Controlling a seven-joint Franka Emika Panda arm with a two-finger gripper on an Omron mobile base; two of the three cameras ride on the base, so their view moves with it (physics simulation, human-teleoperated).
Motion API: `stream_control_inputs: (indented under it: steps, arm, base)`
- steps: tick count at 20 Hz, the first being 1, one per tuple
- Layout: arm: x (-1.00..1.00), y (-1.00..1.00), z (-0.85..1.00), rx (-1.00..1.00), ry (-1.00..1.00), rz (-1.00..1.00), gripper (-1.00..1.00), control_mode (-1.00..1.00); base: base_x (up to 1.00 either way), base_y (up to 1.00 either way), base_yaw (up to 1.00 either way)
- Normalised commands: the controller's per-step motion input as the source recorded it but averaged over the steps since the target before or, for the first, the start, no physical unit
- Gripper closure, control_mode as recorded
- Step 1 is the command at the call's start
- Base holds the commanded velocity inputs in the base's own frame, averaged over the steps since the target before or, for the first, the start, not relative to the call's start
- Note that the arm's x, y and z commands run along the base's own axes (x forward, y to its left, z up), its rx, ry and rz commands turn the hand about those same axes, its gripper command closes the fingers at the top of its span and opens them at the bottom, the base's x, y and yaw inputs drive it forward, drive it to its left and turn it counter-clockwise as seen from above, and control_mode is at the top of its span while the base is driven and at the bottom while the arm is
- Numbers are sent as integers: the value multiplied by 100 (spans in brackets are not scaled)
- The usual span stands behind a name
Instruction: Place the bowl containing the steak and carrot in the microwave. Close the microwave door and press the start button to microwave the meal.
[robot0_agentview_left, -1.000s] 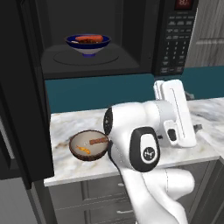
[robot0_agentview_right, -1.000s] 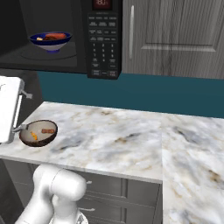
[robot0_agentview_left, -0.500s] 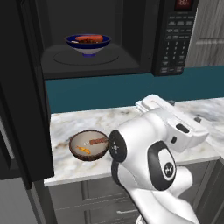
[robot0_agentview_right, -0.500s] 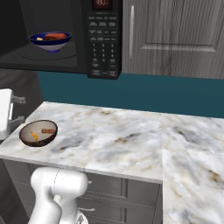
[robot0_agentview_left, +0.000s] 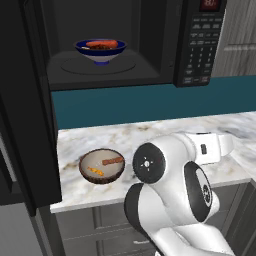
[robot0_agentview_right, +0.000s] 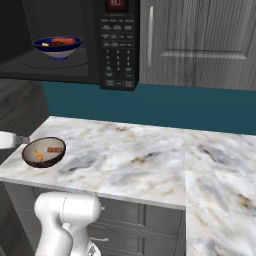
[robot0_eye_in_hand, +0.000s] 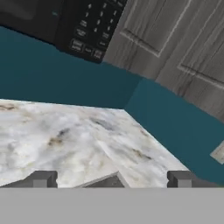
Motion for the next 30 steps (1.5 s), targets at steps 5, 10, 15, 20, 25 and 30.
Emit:
stream_control_inputs:
  steps: [5, 10, 15, 20, 25, 30]
  arm:
    - [0, 30, -54, -34, 85, 31, -100, -100]
    - [-18, 10, -81, -30, 63, 31, -100, -100]
    - [-23, 6, -82, -29, 54, 31, -100, -100]
    - [-26, 8, -58, -27, 43, 30, -100, -100]
    - [-52, 32, -7, -25, 33, 29, -100, -100]
    - [-53, 58, 0, -21, 27, 31, -100, -100]
  base:
    - [0, 0, 0]
    - [0, 0, 0]
    - [0, 0, 0]
    - [0, 0, 0]
    - [0, 0, 0]
    - [0, 0, 0]
